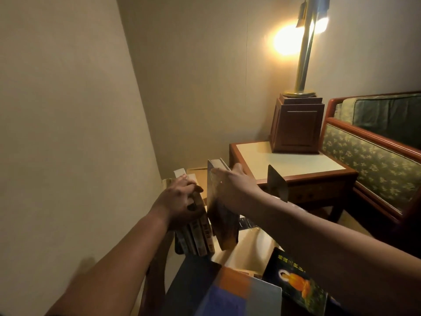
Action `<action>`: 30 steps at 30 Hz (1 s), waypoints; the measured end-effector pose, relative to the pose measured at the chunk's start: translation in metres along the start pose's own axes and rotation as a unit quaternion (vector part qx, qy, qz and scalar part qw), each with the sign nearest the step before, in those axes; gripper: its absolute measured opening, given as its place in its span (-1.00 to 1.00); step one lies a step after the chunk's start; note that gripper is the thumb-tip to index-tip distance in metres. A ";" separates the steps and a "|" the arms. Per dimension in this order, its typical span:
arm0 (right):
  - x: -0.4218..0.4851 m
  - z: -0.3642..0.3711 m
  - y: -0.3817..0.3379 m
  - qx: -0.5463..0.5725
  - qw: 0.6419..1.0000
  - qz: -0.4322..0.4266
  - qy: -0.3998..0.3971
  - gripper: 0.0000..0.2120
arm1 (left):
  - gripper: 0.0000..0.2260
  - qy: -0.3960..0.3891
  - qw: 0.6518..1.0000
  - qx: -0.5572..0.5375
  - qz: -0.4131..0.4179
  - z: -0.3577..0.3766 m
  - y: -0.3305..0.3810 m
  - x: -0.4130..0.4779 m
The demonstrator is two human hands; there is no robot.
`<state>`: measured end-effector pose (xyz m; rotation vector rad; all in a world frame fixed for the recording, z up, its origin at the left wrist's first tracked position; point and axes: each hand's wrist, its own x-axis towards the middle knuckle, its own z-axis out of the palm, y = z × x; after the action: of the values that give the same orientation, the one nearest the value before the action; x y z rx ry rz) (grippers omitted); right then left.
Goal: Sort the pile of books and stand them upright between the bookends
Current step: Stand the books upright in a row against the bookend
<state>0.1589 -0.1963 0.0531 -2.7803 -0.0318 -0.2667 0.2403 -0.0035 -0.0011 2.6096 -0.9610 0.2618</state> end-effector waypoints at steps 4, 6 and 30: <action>0.021 0.024 0.003 0.034 0.998 -0.009 0.054 -0.53 | -0.45 0.002 1.000 0.006 -0.004 0.004 -0.005 0.002; 0.024 0.036 0.004 0.030 0.997 -0.010 0.069 -0.57 | -0.38 0.000 1.000 0.004 -0.013 0.003 -0.004 0.001; -0.012 0.107 0.015 0.631 0.749 0.191 -0.065 -0.40 | -0.38 -0.013 1.000 -0.010 -0.025 -0.007 0.005 -0.001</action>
<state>0.1672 -0.1742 -0.0529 -1.3747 0.2342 0.0725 0.2358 -0.0039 0.0060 2.6211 -0.9021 0.2041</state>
